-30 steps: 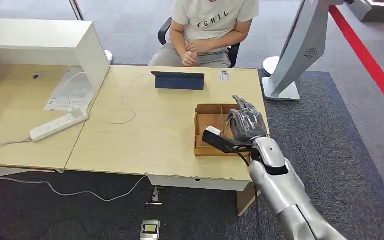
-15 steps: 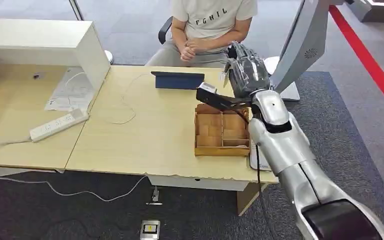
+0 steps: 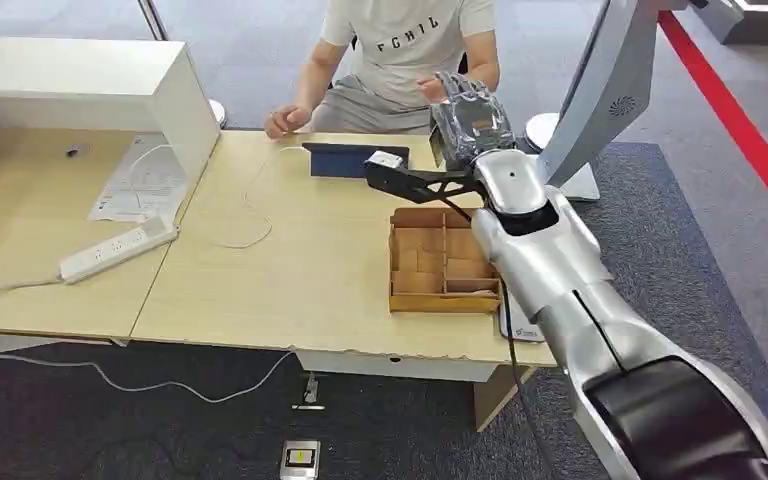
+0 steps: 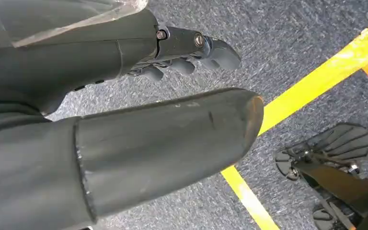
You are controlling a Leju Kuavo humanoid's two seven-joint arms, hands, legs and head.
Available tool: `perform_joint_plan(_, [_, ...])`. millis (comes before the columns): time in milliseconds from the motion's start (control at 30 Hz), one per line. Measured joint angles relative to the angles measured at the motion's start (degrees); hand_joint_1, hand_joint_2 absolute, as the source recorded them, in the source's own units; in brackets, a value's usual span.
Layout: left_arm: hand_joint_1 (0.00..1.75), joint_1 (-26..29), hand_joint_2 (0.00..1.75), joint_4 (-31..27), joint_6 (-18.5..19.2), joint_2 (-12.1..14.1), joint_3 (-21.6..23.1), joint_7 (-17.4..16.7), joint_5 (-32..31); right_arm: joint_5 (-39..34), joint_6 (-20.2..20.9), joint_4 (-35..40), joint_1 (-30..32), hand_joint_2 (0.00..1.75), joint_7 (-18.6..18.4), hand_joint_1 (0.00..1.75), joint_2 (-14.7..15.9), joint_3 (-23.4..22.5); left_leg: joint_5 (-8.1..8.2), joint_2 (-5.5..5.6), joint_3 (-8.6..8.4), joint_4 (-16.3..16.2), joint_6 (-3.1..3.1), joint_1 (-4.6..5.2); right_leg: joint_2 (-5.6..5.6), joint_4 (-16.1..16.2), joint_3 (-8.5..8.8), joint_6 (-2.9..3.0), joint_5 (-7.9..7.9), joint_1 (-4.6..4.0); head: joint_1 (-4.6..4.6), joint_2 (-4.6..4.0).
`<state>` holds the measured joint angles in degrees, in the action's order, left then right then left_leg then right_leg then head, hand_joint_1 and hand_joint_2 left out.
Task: Pass the card to the sensor for recognition and then transmit it.
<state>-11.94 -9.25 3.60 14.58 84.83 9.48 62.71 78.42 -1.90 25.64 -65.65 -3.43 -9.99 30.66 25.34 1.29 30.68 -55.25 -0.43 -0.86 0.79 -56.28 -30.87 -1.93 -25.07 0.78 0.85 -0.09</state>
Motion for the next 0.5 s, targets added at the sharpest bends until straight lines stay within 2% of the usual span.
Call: perform_joint_plan(500, [0.00, 1.3, 0.00, 0.0, 0.0, -1.0, 0.0, -0.8, 1.6, 0.9, 1.9, -4.6, -1.1, 1.75, -0.5, 1.75, -1.5, 2.1, 0.00, 0.01, 0.00, 0.0, 0.00, 0.00, 0.00, 0.0, 0.00, 0.00, 0.00, 0.00, 0.00, 0.00])
